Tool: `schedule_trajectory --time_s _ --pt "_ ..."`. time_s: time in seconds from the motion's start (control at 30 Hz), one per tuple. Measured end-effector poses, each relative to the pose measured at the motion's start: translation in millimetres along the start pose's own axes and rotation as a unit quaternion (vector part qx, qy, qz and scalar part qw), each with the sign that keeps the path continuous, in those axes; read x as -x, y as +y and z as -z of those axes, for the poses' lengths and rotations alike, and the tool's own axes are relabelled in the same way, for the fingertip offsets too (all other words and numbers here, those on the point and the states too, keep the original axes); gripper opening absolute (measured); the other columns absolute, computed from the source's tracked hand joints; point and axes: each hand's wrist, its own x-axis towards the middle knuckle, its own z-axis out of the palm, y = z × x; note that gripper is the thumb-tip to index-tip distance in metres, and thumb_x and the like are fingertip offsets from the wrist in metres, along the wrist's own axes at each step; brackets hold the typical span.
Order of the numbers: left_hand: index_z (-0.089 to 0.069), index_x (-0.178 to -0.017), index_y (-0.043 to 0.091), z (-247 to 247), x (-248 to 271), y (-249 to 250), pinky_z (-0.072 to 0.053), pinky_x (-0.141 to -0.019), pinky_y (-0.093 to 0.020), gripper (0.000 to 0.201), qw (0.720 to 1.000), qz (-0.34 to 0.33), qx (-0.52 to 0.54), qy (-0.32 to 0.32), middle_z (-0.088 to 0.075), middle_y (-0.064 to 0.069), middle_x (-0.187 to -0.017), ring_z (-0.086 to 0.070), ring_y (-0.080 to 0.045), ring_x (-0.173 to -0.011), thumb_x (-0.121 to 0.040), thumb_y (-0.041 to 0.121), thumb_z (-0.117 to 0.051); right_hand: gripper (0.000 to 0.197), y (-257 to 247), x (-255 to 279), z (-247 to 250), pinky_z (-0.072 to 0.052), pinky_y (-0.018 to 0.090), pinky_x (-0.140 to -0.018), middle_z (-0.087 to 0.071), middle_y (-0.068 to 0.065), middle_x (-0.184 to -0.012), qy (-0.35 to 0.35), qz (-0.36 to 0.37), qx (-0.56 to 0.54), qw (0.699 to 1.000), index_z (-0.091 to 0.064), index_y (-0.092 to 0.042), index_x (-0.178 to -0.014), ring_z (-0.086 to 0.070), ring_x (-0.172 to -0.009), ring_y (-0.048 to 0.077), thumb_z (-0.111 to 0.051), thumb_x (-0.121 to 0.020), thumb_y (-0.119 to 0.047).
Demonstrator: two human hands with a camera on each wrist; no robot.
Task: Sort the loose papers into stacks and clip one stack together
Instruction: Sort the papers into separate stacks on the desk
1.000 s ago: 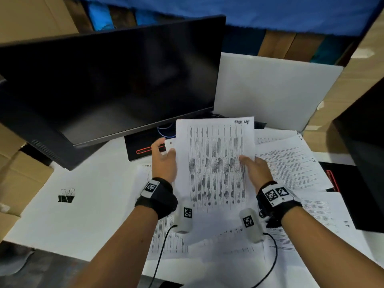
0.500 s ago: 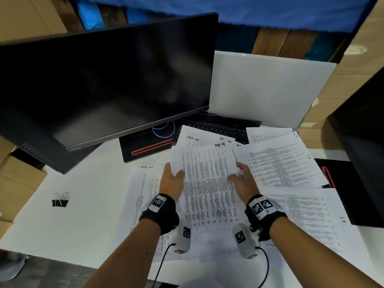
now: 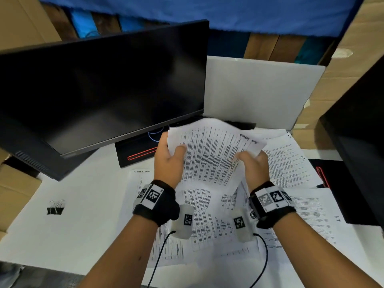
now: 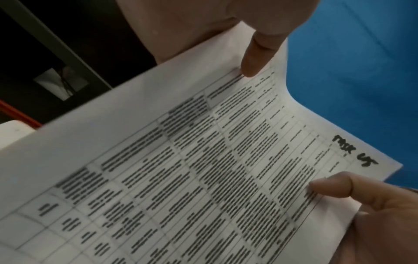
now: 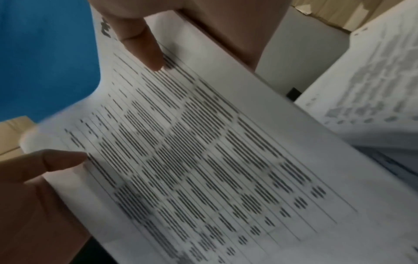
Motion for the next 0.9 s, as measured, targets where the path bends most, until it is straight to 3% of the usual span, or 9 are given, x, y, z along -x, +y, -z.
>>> schedule_trajectory --time_s 0.1,0.23,0.3,0.4,0.57,0.63,0.73,0.8,0.9 --pt "-0.053 -0.093 0.025 6.0 2.4 -13.0 -0.052 -0.061 -0.018 0.022 0.999 0.017 -0.029 0.005 -0.062 0.002 -0.087 -0.062 -0.002 -0.072 -0.09 0.003 -0.056 0.011 6.8 1.2 2.3 -0.05 0.041 -0.073 -0.064 0.004 -0.076 0.0 -0.004 -0.003 1.0 -0.061 -0.004 -0.082 -0.061 -0.076 0.023 -0.058 -0.073 -0.01" --pt "-0.056 -0.104 0.023 11.3 4.1 -24.8 -0.054 -0.065 -0.016 0.023 0.999 0.04 -0.029 0.023 -0.067 0.005 -0.095 -0.066 -0.006 -0.084 -0.09 0.005 -0.057 0.009 10.0 -1.2 3.5 -0.051 0.042 -0.072 -0.062 0.004 -0.076 0.01 -0.012 -0.02 1.0 -0.061 -0.022 -0.072 -0.06 -0.077 0.026 -0.058 -0.069 -0.014" --pt "-0.057 -0.115 0.02 11.8 7.3 -31.6 -0.051 -0.065 -0.011 0.03 0.997 0.064 -0.02 0.025 -0.068 0.008 -0.103 -0.066 -0.003 -0.091 -0.091 0.003 -0.054 0.008 13.5 -0.4 1.3 -0.051 0.04 -0.07 -0.062 0.003 -0.075 0.015 -0.021 -0.011 1.0 -0.06 -0.016 -0.075 -0.06 -0.075 0.023 -0.055 -0.069 -0.013" --pt "-0.062 -0.11 0.025 11.1 13.9 -37.7 -0.049 -0.07 -0.011 0.031 0.996 0.084 -0.017 0.035 -0.069 0.009 -0.104 -0.065 -0.007 -0.097 -0.092 0.002 -0.051 0.01 16.6 2.2 -2.1 -0.046 0.034 -0.066 -0.056 0.005 -0.07 0.018 -0.033 0.015 0.999 -0.058 -0.004 -0.076 -0.055 -0.068 0.02 -0.053 -0.07 -0.01" --pt "-0.063 -0.102 0.028 9.5 13.3 -31.8 -0.048 -0.065 -0.007 0.036 0.996 0.071 0.016 0.043 -0.069 0.008 -0.1 -0.065 0.005 -0.084 -0.091 -0.002 -0.046 0.016 12.9 0.0 -5.0 -0.04 0.029 -0.062 -0.049 0.009 -0.071 0.025 -0.007 0.0 1.0 -0.051 0.009 -0.073 -0.048 -0.066 0.017 -0.05 -0.068 -0.006" --pt "-0.062 -0.106 0.024 8.7 15.1 -33.5 -0.048 -0.064 -0.006 0.036 0.996 0.078 0.03 0.04 -0.069 0.009 -0.098 -0.065 0.006 -0.082 -0.092 -0.003 -0.043 0.007 15.6 1.4 -5.9 -0.037 0.028 -0.06 -0.044 0.008 -0.066 0.023 -0.012 0.011 1.0 -0.048 0.0 -0.066 -0.044 -0.062 0.016 -0.051 -0.072 -0.001" --pt "-0.06 -0.114 0.018 8.3 21.6 -41.1 -0.047 -0.063 -0.005 0.035 0.993 0.106 0.042 0.029 -0.068 0.009 -0.098 -0.065 0.004 -0.082 -0.093 -0.003 -0.04 0.013 26.2 7.8 -7.0 -0.034 0.03 -0.061 -0.039 0.006 -0.063 0.014 -0.042 0.031 0.999 -0.044 -0.012 -0.064 -0.039 -0.06 0.018 -0.052 -0.072 -0.004" --pt "-0.06 -0.117 0.014 8.8 24.5 -43.0 -0.047 -0.064 -0.005 0.035 0.992 0.113 0.05 0.032 -0.068 0.006 -0.102 -0.065 0.006 -0.081 -0.093 -0.002 -0.04 0.006 28.9 10.9 -7.4 -0.037 0.032 -0.065 -0.044 0.007 -0.07 0.014 -0.049 0.031 0.998 -0.052 -0.009 -0.073 -0.042 -0.066 0.02 -0.052 -0.067 -0.01" --pt "-0.062 -0.11 0.017 10.5 23.0 -40.7 -0.046 -0.063 -0.003 0.035 0.992 0.106 0.065 0.035 -0.067 0.006 -0.098 -0.064 0.012 -0.076 -0.093 -0.004 -0.039 0.018 29.6 6.0 -6.9 -0.039 0.031 -0.067 -0.049 0.007 -0.074 0.018 -0.045 0.025 0.999 -0.056 0.003 -0.077 -0.047 -0.068 0.019 -0.052 -0.066 -0.01"
